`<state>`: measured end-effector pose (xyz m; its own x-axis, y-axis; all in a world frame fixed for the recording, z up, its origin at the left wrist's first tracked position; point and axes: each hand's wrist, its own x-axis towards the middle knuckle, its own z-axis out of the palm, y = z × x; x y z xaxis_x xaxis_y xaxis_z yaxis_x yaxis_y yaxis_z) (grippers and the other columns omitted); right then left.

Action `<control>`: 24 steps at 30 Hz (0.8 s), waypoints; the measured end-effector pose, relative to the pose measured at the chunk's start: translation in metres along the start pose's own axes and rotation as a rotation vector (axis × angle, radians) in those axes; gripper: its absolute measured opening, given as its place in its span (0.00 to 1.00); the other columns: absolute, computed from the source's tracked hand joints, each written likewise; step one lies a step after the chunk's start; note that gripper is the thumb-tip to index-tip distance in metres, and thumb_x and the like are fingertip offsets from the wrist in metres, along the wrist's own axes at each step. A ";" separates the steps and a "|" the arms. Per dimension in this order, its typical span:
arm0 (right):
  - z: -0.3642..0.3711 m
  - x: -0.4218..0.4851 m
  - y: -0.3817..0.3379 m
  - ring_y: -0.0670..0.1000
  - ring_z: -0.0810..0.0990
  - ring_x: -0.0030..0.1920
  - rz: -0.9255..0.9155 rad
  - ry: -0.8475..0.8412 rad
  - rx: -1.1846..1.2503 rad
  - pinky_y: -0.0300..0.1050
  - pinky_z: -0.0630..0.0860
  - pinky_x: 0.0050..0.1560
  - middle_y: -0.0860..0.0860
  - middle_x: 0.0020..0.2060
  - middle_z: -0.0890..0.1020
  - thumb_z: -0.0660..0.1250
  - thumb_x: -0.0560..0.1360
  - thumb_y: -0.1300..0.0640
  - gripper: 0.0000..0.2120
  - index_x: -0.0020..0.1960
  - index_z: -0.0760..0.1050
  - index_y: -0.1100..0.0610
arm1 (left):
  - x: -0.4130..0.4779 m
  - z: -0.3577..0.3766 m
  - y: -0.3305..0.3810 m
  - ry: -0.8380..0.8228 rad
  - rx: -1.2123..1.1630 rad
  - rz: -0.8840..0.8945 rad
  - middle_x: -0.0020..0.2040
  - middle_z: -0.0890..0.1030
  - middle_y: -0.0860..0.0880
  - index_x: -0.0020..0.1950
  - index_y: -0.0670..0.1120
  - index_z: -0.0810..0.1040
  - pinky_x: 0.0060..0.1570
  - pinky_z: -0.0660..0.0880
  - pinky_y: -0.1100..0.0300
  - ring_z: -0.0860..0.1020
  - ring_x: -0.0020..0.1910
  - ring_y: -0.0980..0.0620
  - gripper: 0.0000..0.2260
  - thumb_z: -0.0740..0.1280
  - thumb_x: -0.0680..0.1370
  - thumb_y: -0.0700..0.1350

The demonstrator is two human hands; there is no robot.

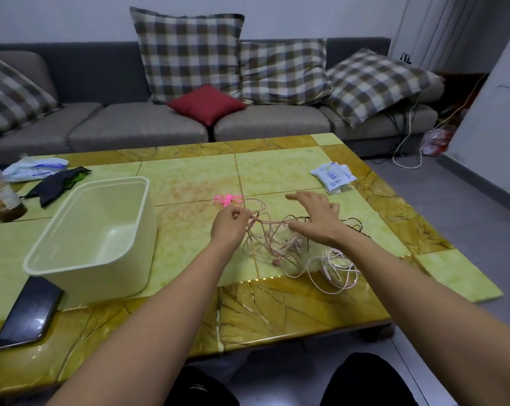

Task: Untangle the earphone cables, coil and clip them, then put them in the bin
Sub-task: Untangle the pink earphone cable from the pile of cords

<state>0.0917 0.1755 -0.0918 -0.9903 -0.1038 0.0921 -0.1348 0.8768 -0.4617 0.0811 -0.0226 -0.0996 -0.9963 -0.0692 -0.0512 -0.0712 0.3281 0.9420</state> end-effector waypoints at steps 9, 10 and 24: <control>0.022 0.002 0.001 0.52 0.79 0.46 0.094 0.286 0.020 0.47 0.62 0.54 0.48 0.44 0.81 0.65 0.76 0.60 0.07 0.53 0.74 0.52 | 0.005 -0.025 0.001 0.279 0.037 0.057 0.41 0.75 0.52 0.52 0.45 0.73 0.36 0.66 0.57 0.72 0.38 0.53 0.08 0.57 0.83 0.48; 0.017 0.003 0.006 0.53 0.78 0.44 0.069 0.440 0.010 0.46 0.61 0.50 0.49 0.44 0.80 0.65 0.76 0.61 0.06 0.52 0.76 0.53 | 0.006 -0.028 0.002 0.322 0.040 0.046 0.41 0.74 0.52 0.53 0.45 0.72 0.38 0.66 0.56 0.71 0.37 0.54 0.08 0.56 0.83 0.48; 0.025 0.009 -0.016 0.48 0.69 0.58 0.013 0.215 -0.015 0.48 0.54 0.53 0.45 0.53 0.75 0.49 0.65 0.34 0.29 0.56 0.74 0.48 | 0.010 -0.035 -0.029 0.065 0.044 -0.206 0.44 0.81 0.42 0.57 0.43 0.69 0.31 0.67 0.60 0.71 0.32 0.51 0.09 0.52 0.84 0.44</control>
<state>0.0840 0.1490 -0.1057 -0.9619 0.0087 0.2733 -0.1201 0.8845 -0.4508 0.0747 -0.0660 -0.1157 -0.9552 -0.1993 -0.2187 -0.2768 0.3410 0.8984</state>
